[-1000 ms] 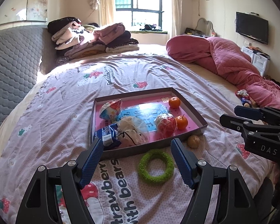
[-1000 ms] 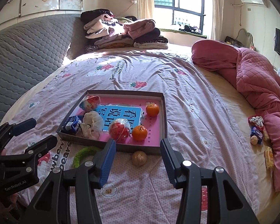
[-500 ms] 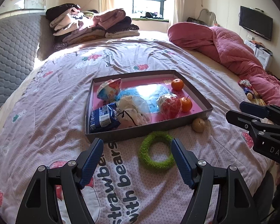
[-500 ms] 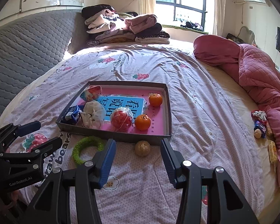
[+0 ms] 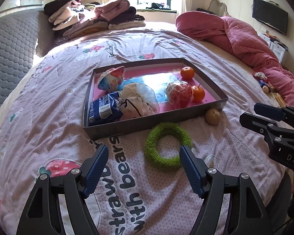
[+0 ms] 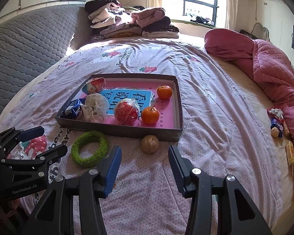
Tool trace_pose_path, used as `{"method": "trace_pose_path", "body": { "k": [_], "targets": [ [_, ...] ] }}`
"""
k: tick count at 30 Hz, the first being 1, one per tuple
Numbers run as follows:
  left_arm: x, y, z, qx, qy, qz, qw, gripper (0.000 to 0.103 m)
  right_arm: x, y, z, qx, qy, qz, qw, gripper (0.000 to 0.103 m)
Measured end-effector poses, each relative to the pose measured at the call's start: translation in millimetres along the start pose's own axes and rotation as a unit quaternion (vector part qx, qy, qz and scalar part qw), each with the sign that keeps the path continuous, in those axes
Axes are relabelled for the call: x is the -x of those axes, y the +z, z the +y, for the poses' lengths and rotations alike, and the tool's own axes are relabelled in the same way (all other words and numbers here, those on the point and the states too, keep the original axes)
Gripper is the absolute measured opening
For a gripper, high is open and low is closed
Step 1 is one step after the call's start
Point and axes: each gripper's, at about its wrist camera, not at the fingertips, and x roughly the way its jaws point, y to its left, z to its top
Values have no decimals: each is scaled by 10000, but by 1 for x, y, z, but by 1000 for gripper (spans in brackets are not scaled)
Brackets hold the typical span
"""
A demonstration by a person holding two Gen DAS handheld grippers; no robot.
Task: Organize objects
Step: 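Pull both grippers back from the tray toward the bedspread, then move the left gripper to the green fuzzy ring while the right approaches the walnut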
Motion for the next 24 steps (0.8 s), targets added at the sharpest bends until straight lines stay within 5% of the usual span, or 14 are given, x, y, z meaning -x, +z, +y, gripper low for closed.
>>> {"method": "trace_pose_path", "body": {
  "k": [24],
  "targets": [
    [-22, -6, -3, -25, 5, 175, 9998, 76, -23, -17, -3, -80, 33, 222, 9997, 49]
  ]
}}
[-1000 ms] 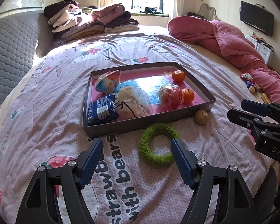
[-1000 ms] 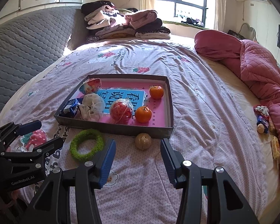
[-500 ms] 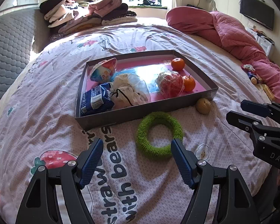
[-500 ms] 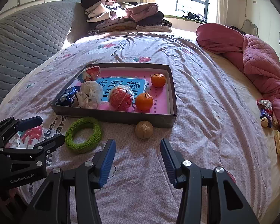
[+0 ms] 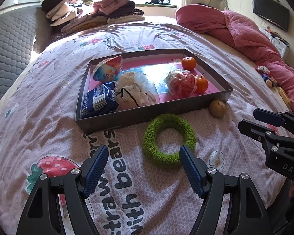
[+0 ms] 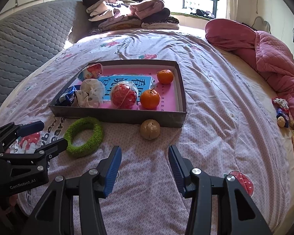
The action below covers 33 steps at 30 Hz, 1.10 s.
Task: Organize objects
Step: 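Move the left gripper to the green fuzzy ring while the right approaches the walnut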
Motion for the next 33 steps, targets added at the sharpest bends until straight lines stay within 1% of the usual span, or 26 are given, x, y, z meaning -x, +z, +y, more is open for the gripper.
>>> {"method": "trace_pose_path", "body": {
  "k": [20, 33],
  "targets": [
    [-19, -1, 6, 38, 88, 107, 9999, 76, -17, -1, -7, -109, 61, 4, 9999, 49],
    [-30, 2, 13, 107, 200, 85, 9997, 76, -29, 2, -9, -115, 86, -8, 9999, 49]
  ]
}}
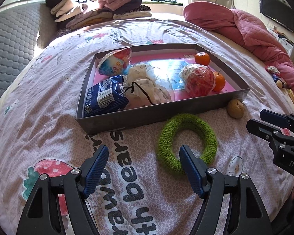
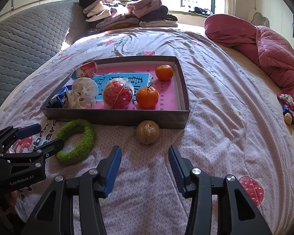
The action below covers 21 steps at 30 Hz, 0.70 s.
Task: Organize objects
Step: 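Move the left gripper to the green fuzzy ring while the right approaches the walnut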
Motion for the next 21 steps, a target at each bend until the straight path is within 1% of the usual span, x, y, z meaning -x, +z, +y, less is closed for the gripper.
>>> {"method": "trace_pose_path", "body": {
  "k": [16, 21],
  "targets": [
    [-15, 3, 0, -9, 23, 72, 10000, 76, -25, 6, -2, -69, 29, 83, 9999, 49],
    [-20, 3, 0, 7, 12, 100, 9999, 76, -31, 8, -3, -86, 50, 52, 9999, 49]
  ]
}}
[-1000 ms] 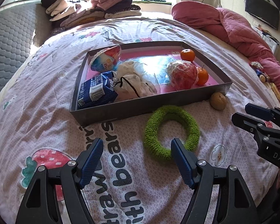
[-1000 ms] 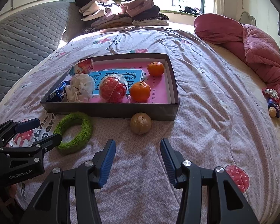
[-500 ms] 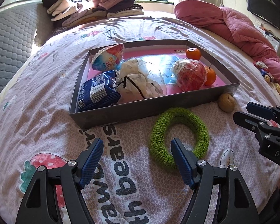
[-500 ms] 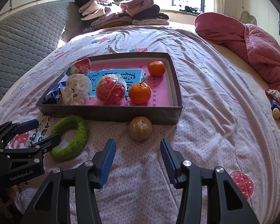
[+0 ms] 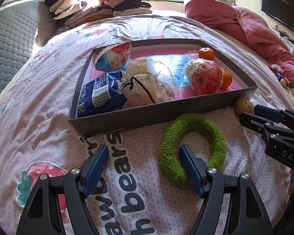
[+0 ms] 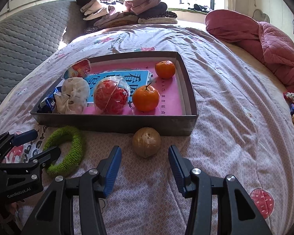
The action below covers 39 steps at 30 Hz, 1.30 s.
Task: Organize objects
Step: 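Move the left gripper to the green fuzzy ring while the right approaches the walnut, then close the left gripper on the green ring while the right closes on the walnut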
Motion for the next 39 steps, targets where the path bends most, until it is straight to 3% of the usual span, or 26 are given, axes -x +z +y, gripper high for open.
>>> {"method": "trace_pose_path", "body": {
  "k": [17, 27, 29, 34, 39],
  "targets": [
    [-5, 1, -3, 0, -77, -74, 9999, 75, -15, 4, -3, -130, 26, -57, 9999, 48],
    [-4, 0, -10, -94, -195, -109, 9997, 56, -19, 7, 2, -61, 95, -31, 9999, 38],
    [-3, 0, -12, -122, -254, -115, 9995, 48, -20, 7, 1, -86, 128, -39, 9999, 33],
    [-2, 0, -19, -186, -353, -158, 9991, 18, -19, 6, 1, -129, 211, -65, 9997, 33],
    [-1, 0, -20, -192, -376, -158, 9990, 16, -17, 4, 1, -168, 286, -88, 9994, 33]
  ]
}}
